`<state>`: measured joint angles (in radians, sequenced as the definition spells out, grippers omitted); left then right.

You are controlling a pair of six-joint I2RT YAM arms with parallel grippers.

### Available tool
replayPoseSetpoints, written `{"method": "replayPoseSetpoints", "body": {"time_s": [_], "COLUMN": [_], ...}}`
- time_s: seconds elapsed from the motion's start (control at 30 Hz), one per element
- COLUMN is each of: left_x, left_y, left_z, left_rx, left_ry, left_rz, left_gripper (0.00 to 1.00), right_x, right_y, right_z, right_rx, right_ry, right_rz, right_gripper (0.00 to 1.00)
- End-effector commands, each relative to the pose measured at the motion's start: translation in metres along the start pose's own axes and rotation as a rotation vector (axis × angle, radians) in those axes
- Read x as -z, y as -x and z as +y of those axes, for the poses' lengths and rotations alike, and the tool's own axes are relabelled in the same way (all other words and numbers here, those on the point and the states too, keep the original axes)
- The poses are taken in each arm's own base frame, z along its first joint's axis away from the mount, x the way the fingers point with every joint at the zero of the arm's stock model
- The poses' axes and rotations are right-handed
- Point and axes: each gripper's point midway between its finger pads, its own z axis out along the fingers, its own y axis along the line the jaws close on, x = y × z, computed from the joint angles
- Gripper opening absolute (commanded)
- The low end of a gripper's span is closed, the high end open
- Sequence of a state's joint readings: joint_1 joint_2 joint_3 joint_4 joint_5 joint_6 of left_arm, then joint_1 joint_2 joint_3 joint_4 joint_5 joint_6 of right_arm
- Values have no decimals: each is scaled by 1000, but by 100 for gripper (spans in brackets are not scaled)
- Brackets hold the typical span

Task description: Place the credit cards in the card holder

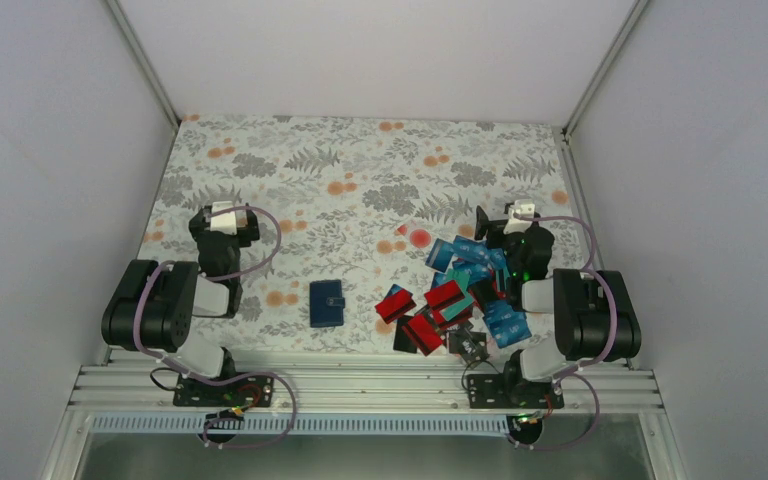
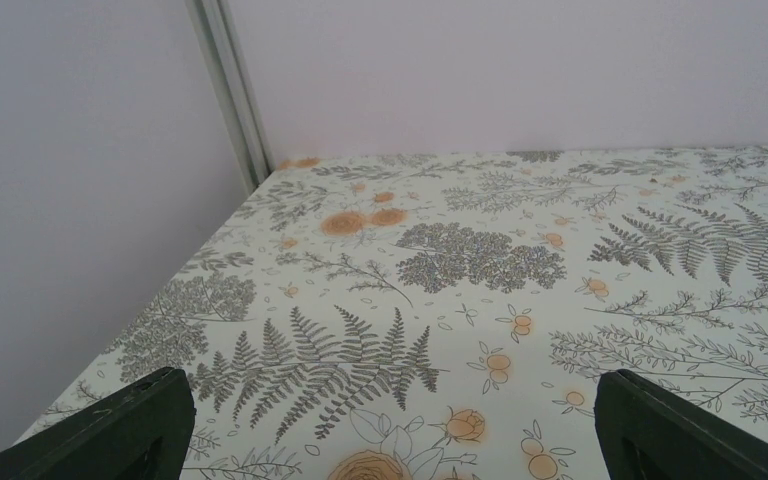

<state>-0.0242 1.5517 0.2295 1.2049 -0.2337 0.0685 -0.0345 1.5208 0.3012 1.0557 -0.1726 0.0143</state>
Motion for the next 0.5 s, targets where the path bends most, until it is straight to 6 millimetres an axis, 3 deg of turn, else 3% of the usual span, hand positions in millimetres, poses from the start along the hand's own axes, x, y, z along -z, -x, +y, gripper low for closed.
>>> {"method": "replayPoseSetpoints", "body": {"time_s": [0.0,0.3,0.47], "left_x": [1,-4,-19], "left_y": [16,24,53], "left_z": [-1,-1,9], "left_rx": [13,12,84], "left_ry": [-10,-8,71], "left_rz": [-65,-53,44], "left_gripper": [100,100,100], "right_x": [-3,-4,-27], "right_y": [18,18,40], "right_z": [-3,-3,2], "right_rx": [25,25,31], "right_ry": [-6,-5,31], "right_rz": [-59,-53,45], "right_gripper": [100,100,100]}}
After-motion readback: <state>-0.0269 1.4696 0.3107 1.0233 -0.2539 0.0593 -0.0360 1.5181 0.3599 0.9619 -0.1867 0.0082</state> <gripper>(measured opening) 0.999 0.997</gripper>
